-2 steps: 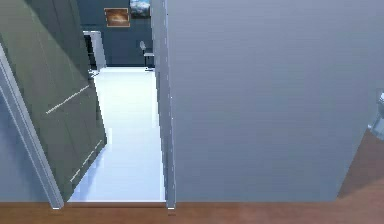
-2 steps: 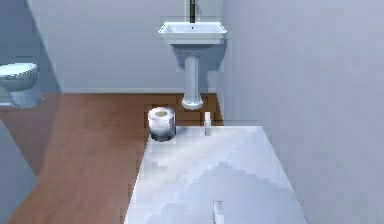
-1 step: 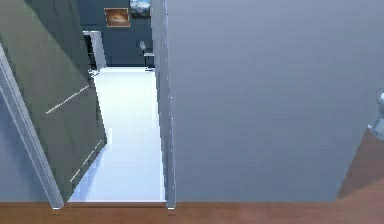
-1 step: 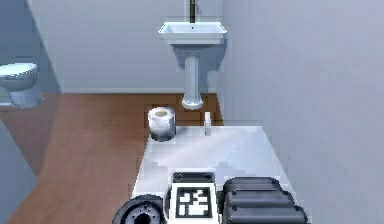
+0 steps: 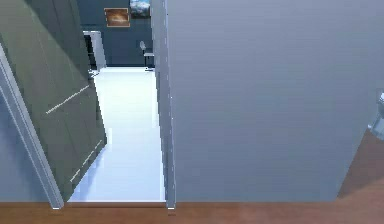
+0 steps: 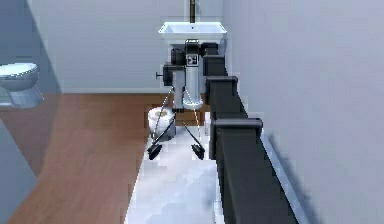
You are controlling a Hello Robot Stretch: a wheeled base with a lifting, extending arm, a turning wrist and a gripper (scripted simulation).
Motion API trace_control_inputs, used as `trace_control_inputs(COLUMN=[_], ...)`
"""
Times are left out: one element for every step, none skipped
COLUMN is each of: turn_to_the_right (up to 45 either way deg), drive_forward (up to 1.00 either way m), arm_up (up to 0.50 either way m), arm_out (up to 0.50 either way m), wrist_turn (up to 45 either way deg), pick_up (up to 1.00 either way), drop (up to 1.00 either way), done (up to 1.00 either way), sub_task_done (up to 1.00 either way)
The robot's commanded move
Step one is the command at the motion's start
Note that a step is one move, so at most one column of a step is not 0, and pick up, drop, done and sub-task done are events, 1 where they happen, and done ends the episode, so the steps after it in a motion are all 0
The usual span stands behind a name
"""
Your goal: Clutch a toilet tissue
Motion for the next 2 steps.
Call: trace_control_inputs(turn_to_the_right=[0.0, 0.0], drive_forward=[0.0, 0.0], arm_up=[0.0, 0.0], arm_out=[0.0, 0.0], wrist_turn=[45.0, 45.0], pick_up=[0.0, 0.0], drop=[0.0, 0.0], done=[0.0, 0.0], sub_task_done=[0.0, 0.0])
